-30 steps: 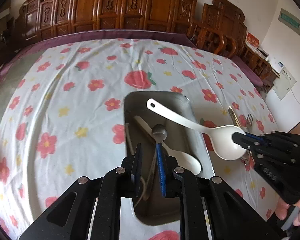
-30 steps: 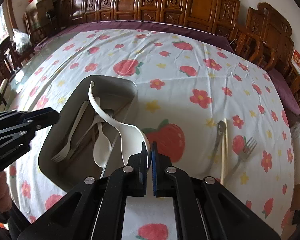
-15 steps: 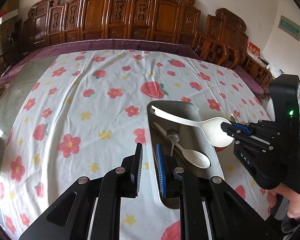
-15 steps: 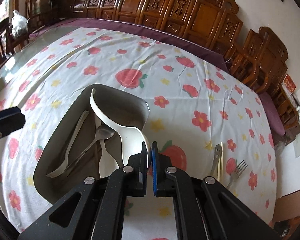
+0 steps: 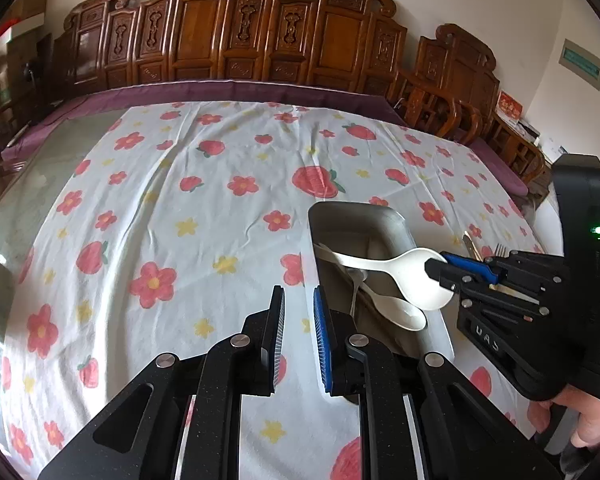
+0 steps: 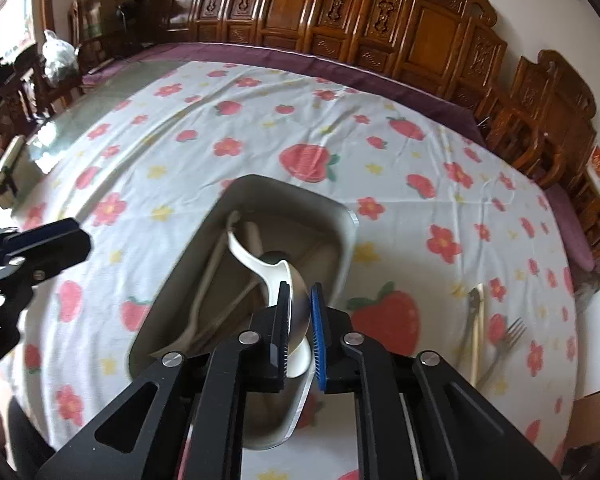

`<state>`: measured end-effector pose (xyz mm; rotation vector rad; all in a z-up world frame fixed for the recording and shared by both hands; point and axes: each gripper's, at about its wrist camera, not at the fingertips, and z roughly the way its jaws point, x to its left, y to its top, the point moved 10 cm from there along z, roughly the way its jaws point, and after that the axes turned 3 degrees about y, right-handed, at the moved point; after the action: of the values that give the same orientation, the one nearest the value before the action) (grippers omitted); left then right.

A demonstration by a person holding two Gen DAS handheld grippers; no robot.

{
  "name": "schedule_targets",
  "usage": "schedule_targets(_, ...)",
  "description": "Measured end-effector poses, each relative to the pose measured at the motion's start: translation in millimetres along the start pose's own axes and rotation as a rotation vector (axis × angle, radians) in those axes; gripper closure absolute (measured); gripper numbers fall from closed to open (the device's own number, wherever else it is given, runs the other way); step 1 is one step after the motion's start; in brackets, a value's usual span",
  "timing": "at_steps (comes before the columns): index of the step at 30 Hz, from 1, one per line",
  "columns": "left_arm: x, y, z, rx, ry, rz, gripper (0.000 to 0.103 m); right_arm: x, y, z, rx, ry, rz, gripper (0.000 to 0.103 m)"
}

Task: Organize utensils
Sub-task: 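Lower the white ladle into the tray and open the right tool, then move the right tool to a wooden chopstick and close on it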

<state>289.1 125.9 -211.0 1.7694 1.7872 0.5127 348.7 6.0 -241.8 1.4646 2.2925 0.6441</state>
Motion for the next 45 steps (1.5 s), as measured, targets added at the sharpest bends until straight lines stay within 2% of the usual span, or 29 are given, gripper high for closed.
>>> schedule_targets(5, 0, 0, -2, -0.001, 0.004, 0.0, 0.089, 22, -5, -3, 0.012, 0.18, 0.054, 0.079)
schedule_targets(7, 0, 0, -4, -0.002, 0.005, -0.001, 0.089, 27, -8, -4, 0.016, 0.226, 0.066, 0.068)
schedule_targets(11, 0, 0, -6, -0.003, 0.006, 0.001, 0.089, 26, -11, -9, 0.009, 0.246, 0.068, 0.067)
schedule_targets(13, -2, 0, -6, -0.003, 0.006, 0.004, 0.088, 21, -13, -13, 0.001, 0.24, 0.063, 0.067)
schedule_targets(16, -8, 0, -9, -0.006, 0.003, 0.01, 0.079, 9, -18, -20, -0.012, 0.23, 0.063, 0.067)
schedule_targets(19, -19, -1, -11, -0.006, 0.001, 0.023, 0.078, -7, -25, -29, -0.032, 0.226, 0.07, 0.067)
schedule_targets(23, -36, -2, -13, -0.014, -0.004, 0.039, 0.065, -34, -41, -43, -0.052, 0.214, 0.083, 0.067)
schedule_targets(32, -79, -3, -15, -0.024, -0.031, 0.102, 0.063, -103, -92, -66, -0.066, 0.149, 0.138, 0.067)
schedule_targets(33, -83, -3, -15, -0.025, -0.035, 0.107, 0.061, -112, -97, -67, -0.066, 0.139, 0.144, 0.067)
schedule_targets(34, -89, -3, -15, -0.027, -0.042, 0.111, 0.05, -117, -101, -68, -0.066, 0.133, 0.147, 0.067)
schedule_targets(35, -94, -3, -16, -0.034, -0.049, 0.116, 0.046, -125, -107, -69, -0.064, 0.125, 0.151, 0.067)
schedule_targets(38, -110, -5, -14, -0.035, -0.059, 0.141, 0.044, -146, -121, -69, -0.054, 0.108, 0.168, 0.067)
schedule_targets(40, -120, -8, -13, -0.035, -0.077, 0.145, 0.037, -158, -130, -68, -0.045, 0.098, 0.18, 0.067)
schedule_targets(42, -129, -10, -11, -0.034, -0.088, 0.149, 0.035, -166, -135, -66, -0.039, 0.094, 0.19, 0.068)
schedule_targets(45, -142, -16, -6, -0.017, -0.105, 0.159, 0.034, -177, -144, -59, -0.023, 0.09, 0.205, 0.076)
